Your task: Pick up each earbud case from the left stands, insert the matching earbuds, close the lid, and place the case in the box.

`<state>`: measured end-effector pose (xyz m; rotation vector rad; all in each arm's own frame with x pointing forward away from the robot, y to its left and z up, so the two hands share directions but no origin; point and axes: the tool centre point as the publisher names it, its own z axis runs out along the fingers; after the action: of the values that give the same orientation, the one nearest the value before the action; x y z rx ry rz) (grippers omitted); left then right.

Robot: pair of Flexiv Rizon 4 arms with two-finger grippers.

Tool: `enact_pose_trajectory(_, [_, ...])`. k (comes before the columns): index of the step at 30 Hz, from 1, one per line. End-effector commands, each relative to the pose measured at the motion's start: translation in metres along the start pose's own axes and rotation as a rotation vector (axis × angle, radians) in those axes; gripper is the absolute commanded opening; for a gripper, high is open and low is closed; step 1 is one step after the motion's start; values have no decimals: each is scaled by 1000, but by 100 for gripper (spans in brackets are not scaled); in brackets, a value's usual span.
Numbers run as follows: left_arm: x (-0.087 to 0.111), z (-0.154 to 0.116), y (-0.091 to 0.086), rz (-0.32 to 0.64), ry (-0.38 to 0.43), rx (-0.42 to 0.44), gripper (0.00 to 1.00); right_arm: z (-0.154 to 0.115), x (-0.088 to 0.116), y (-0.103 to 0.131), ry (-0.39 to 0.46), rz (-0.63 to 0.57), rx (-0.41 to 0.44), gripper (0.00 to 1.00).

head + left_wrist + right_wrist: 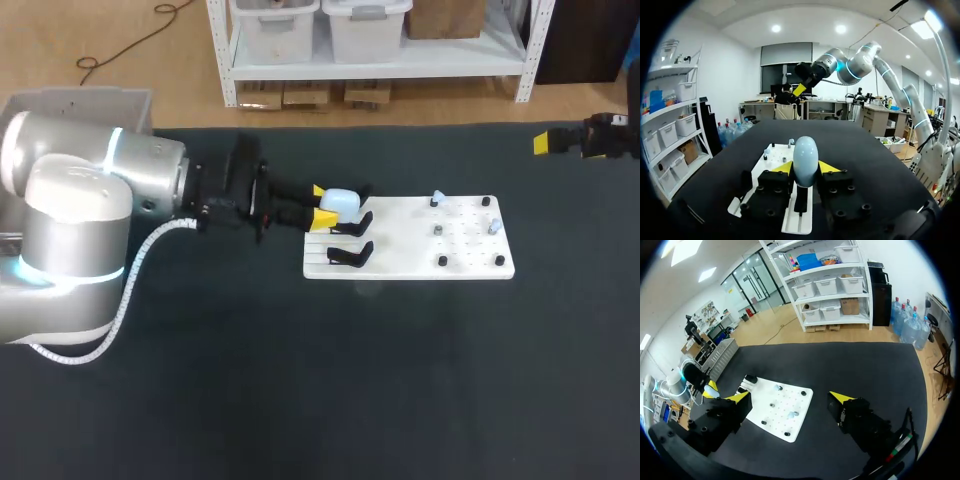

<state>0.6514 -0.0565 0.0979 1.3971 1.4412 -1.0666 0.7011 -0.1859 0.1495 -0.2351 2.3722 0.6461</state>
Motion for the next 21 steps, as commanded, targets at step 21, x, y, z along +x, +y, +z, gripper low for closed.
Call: enact_pose_trajectory(21, [-1, 3, -9, -8, -35, -42, 0, 0, 0, 0, 0, 0, 1, 100])
